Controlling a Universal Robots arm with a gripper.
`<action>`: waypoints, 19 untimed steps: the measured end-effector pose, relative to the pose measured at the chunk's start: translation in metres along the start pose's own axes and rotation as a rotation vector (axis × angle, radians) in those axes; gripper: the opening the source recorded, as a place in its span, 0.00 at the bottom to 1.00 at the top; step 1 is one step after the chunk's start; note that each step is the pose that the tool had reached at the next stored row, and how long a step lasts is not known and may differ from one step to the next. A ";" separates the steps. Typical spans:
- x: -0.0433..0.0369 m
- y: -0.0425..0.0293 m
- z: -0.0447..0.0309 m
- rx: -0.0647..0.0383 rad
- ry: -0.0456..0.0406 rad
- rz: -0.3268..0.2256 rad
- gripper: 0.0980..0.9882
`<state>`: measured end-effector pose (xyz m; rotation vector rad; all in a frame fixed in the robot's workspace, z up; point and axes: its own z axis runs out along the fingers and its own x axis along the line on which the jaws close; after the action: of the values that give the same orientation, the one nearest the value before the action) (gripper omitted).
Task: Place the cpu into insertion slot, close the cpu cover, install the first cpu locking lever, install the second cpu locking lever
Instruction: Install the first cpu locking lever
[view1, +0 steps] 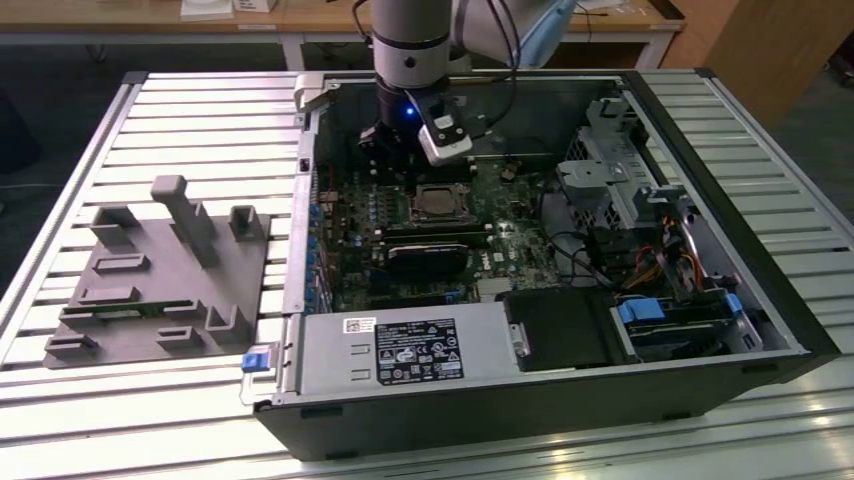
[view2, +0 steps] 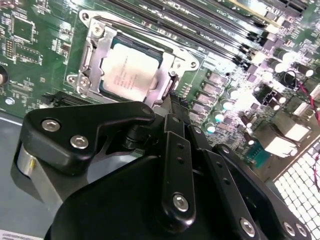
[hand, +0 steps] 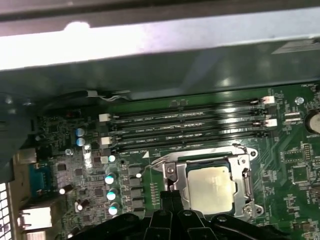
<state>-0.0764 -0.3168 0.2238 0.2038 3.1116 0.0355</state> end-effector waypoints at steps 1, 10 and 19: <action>0.0005 0.0000 0.0000 0.000 -0.0001 0.000 0.01; 0.0005 0.0001 -0.0073 0.000 -0.0002 0.000 0.01; 0.0002 0.0004 -0.0211 0.000 -0.0002 0.000 0.01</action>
<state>-0.0770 -0.3168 0.2449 0.2038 3.1114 0.0353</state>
